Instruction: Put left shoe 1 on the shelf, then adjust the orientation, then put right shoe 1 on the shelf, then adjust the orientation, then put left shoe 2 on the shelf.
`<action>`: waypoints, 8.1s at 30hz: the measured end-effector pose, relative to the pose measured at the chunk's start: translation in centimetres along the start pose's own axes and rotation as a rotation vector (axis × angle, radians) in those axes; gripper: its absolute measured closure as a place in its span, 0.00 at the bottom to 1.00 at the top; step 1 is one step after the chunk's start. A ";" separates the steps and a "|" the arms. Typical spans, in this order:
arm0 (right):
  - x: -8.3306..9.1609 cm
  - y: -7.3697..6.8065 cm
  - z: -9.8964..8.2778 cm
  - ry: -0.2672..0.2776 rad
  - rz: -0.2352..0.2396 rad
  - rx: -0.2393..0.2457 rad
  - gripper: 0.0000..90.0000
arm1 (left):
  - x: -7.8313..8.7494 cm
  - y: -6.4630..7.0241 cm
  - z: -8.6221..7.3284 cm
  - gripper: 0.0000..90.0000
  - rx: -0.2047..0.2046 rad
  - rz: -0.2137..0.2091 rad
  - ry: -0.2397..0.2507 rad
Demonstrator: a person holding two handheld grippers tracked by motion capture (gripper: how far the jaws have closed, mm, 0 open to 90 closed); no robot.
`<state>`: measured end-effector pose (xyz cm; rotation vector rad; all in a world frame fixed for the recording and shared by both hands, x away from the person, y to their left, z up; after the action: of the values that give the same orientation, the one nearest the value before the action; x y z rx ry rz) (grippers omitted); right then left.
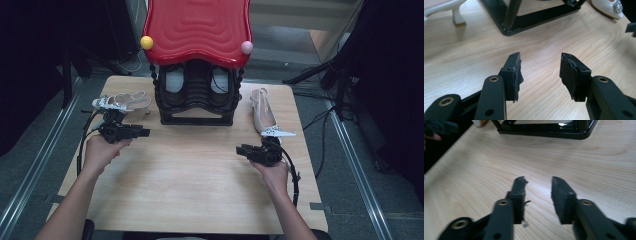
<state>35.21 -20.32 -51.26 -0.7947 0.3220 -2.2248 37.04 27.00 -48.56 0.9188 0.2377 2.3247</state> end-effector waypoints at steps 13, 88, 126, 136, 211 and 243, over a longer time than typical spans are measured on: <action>-1.0 -0.1 -0.4 -0.056 -0.076 -0.018 0.67 | 1.2 -2.7 2.4 0.95 0.063 0.030 0.080; -1.2 0.1 -1.2 -0.088 -0.082 -0.073 0.66 | -0.4 -12.7 4.0 1.00 0.179 0.255 -0.103; -1.2 0.2 -1.2 -0.093 -0.092 -0.079 0.65 | -0.3 -12.3 5.1 0.92 0.221 0.240 -0.095; -1.1 0.2 -1.2 -0.092 -0.097 -0.078 0.64 | 1.9 -10.9 6.8 0.67 0.205 0.227 -0.069; -1.4 0.2 -1.2 -0.102 -0.107 -0.071 0.60 | -2.7 -11.0 2.9 0.10 0.280 0.311 -0.122; -1.3 0.3 -1.1 -0.099 -0.117 -0.065 0.59 | -3.0 -10.9 2.5 0.25 0.321 0.361 -0.157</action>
<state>35.36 -19.55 -52.84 -0.9771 0.3080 -2.2841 45.72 33.64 -52.46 1.3951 0.4163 2.5678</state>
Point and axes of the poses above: each handheld gripper's, and its own axes: x roughly backward along the jaws, z roughly out of its top, y roughly to its right, the point moved 1 cm from there along -x, roughly forward along the jaws, and after that the axes turned 9 degrees about y, right-handed, at the moved point
